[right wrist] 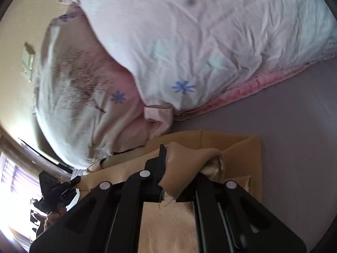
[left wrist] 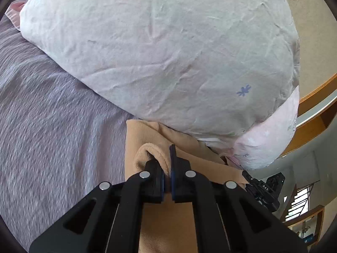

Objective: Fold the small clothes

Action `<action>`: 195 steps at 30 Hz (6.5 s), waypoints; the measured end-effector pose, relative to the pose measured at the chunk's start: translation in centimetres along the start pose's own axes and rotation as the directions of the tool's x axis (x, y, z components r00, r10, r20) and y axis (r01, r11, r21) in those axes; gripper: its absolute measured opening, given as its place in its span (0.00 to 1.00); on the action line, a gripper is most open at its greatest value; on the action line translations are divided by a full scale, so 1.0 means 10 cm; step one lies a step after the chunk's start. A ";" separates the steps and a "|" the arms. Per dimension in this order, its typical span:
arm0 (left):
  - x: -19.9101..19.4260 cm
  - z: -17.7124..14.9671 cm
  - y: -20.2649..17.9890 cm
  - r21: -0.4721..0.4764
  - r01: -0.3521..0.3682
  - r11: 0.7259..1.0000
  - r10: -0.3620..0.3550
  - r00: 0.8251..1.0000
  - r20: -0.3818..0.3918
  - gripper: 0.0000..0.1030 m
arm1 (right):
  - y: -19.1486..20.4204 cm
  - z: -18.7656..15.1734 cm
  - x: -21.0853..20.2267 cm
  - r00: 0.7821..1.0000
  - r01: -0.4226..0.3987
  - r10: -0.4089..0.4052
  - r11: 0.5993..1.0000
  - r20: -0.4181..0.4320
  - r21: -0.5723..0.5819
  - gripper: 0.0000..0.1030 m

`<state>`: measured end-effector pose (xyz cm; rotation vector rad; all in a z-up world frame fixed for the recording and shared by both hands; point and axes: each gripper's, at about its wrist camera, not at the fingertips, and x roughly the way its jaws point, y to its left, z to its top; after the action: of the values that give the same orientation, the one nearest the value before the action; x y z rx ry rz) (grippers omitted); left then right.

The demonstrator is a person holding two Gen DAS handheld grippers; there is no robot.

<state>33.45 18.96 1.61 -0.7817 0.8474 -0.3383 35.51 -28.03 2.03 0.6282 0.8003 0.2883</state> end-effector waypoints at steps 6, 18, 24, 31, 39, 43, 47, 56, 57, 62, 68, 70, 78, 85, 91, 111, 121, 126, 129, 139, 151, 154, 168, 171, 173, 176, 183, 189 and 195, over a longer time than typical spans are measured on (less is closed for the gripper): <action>-0.12 0.18 -0.02 -0.034 0.095 0.995 -0.094 0.995 0.025 0.14 | -0.08 0.03 -0.12 0.982 0.163 -0.171 0.983 0.086 0.086 0.71; -0.77 -0.40 0.05 0.070 -0.034 0.997 0.038 0.998 -0.048 0.89 | 0.03 -0.67 -0.59 0.974 0.226 -0.224 0.964 0.029 -0.142 0.19; -0.62 -0.64 0.07 0.073 -0.042 0.996 0.051 0.990 -0.135 0.89 | -0.06 -0.74 -0.70 0.979 0.190 -0.183 0.979 0.084 -0.079 0.08; -0.37 -0.79 -0.04 0.045 -0.048 0.998 0.055 0.984 -0.172 0.59 | -0.16 -0.74 -0.91 0.976 0.102 -0.098 0.995 0.193 -0.015 0.62; -0.41 -0.73 -0.54 0.038 0.030 0.999 -0.025 0.992 -0.125 0.18 | -0.34 -0.72 -1.15 0.957 0.018 -0.031 0.999 0.287 0.049 0.62; -0.21 -0.76 -1.55 0.228 0.149 0.962 -0.112 0.979 -0.168 0.18 | -0.43 -0.68 -1.25 0.945 0.002 -0.027 0.997 0.327 0.075 0.62; 0.46 -1.20 -2.38 0.346 0.265 0.900 -0.145 0.930 -0.337 0.18 | -0.58 -0.65 -1.33 0.937 -0.003 -0.039 0.993 0.348 0.119 0.62; 1.15 -1.90 -2.68 0.274 0.501 0.821 -0.249 0.746 -0.617 0.35 | -0.66 -0.65 -1.25 0.957 -0.019 -0.017 0.993 0.289 0.120 0.64; 1.02 -1.82 -2.61 0.289 0.484 0.826 -0.253 0.776 -0.578 0.46 | -0.64 -0.64 -1.26 0.958 -0.018 -0.012 0.995 0.287 0.102 0.66; 0.58 -1.29 -1.94 0.310 0.172 0.935 -0.076 0.952 -0.296 0.67 | -0.67 -0.61 -1.19 0.976 -0.091 0.066 0.990 0.209 0.111 0.83; 0.94 -1.18 -1.55 0.256 0.018 0.967 0.072 0.939 -0.336 0.67 | -0.65 -0.61 -0.83 1.000 -0.011 0.009 0.995 0.022 0.103 0.81; 1.00 -1.17 -1.46 0.256 0.018 0.966 0.078 0.931 -0.358 0.67 | -0.62 -0.61 -0.79 1.000 -0.031 0.031 0.996 0.000 0.090 0.75; 1.00 -1.27 -1.41 0.218 0.100 0.971 -0.016 0.935 -0.355 0.37 | -0.52 -0.63 -0.74 0.993 -0.114 0.116 0.990 -0.029 0.078 0.30; -0.08 -1.14 -1.00 0.278 0.052 0.959 0.010 0.976 -0.217 0.38 | 0.23 -0.88 -0.46 0.963 -0.232 0.220 0.971 -0.155 -0.065 0.35; -0.81 -1.26 -0.78 0.344 -0.048 0.938 0.070 0.996 -0.054 0.40 | 0.66 -1.04 -0.87 0.992 -0.125 0.123 0.976 -0.021 -0.177 0.73; -0.88 -2.41 -1.09 0.603 -0.323 0.729 0.357 0.932 0.068 0.96 | 1.01 -2.02 -1.50 0.995 0.101 -0.103 0.943 0.011 -0.318 0.98; -0.62 -2.45 -0.91 0.607 -0.459 0.649 0.525 0.848 0.080 0.96 | 0.99 -2.51 -1.03 0.938 0.298 -0.346 0.851 -0.035 -0.433 0.98; -0.61 -2.48 -0.86 0.602 -0.461 0.651 0.532 0.844 0.071 0.98 | 1.07 -2.60 -0.92 0.914 0.346 -0.406 0.809 -0.026 -0.475 0.98; -0.61 -2.49 -0.86 0.605 -0.459 0.651 0.531 0.845 0.069 0.99 | 1.11 -2.62 -0.87 0.898 0.373 -0.439 0.782 -0.017 -0.499 0.98; -0.62 -2.49 -0.85 0.609 -0.456 0.649 0.530 0.846 0.068 0.99 | 1.09 -2.61 -0.87 0.896 0.377 -0.444 0.782 -0.019 -0.496 0.98; -0.61 -2.48 -0.85 0.608 -0.456 0.650 0.530 0.845 0.068 0.99 | 1.09 -2.61 -0.87 0.896 0.376 -0.443 0.782 -0.019 -0.497 0.98; -0.61 -2.49 -0.85 0.608 -0.456 0.649 0.530 0.845 0.068 0.99 | 1.09 -2.61 -0.87 0.896 0.376 -0.443 0.782 -0.019 -0.497 0.98; -0.61 -2.48 -0.85 0.608 -0.456 0.650 0.530 0.845 0.068 0.99 | 1.09 -2.61 -0.86 0.896 0.377 -0.444 0.782 -0.019 -0.496 0.98; -0.61 -2.48 -0.85 0.608 -0.456 0.650 0.530 0.845 0.068 0.99 | 1.10 -2.61 -0.86 0.896 0.378 -0.444 0.782 -0.018 -0.495 0.98; -0.61 -2.48 -0.85 0.608 -0.456 0.650 0.530 0.845 0.068 0.99 | 1.10 -2.61 -0.86 0.896 0.379 -0.445 0.783 -0.018 -0.494 0.98; -0.61 -2.48 -0.85 0.607 -0.457 0.650 0.531 0.845 0.067 0.99 | 1.10 -2.61 -0.86 0.896 0.378 -0.444 0.783 -0.018 -0.495 0.98; -0.61 -2.49 -0.85 0.606 -0.458 0.651 0.531 0.844 0.067 0.99 | 1.10 -2.61 -0.86 0.895 0.379 -0.445 0.783 -0.017 -0.494 0.98; -0.61 -2.47 -0.85 0.607 -0.456 0.651 0.536 0.842 0.058 0.99 | 1.10 -2.61 -0.86 0.895 0.380 -0.445 0.783 -0.017 -0.493 0.98; -0.60 -2.47 -0.85 0.607 -0.456 0.651 0.539 0.840 0.053 0.99 | 1.10 -2.61 -0.86 0.895 0.380 -0.446 0.783 -0.017 -0.493 0.98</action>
<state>10.81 4.69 0.90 0.0966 0.9728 -0.1410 10.26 -12.62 0.03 -0.0480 0.9309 0.1120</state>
